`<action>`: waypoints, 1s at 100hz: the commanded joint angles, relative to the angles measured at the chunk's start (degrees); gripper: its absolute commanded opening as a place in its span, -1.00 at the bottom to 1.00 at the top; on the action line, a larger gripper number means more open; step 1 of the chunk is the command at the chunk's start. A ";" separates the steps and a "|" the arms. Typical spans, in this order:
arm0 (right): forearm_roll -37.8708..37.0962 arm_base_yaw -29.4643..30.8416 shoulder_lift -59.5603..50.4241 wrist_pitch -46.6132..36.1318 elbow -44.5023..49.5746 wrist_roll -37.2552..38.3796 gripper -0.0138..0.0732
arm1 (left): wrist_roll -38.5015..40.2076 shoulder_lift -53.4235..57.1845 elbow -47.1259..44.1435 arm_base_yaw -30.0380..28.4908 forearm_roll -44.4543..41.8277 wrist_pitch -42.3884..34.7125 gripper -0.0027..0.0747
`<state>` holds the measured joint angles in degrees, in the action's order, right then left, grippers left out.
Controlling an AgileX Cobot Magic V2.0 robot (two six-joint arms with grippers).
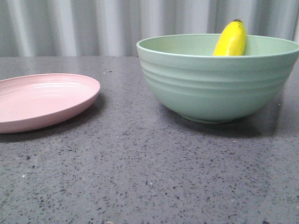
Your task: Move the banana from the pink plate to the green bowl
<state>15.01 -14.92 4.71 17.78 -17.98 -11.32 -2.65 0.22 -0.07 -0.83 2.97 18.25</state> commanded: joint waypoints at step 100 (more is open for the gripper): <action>-16.79 24.12 -6.66 -0.31 19.76 12.49 -0.83 | 0.51 1.67 -0.50 0.25 0.08 -3.41 -0.98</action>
<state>-1.12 8.93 -0.57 18.59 0.58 0.97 -2.65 0.22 -0.07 -0.83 2.97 18.25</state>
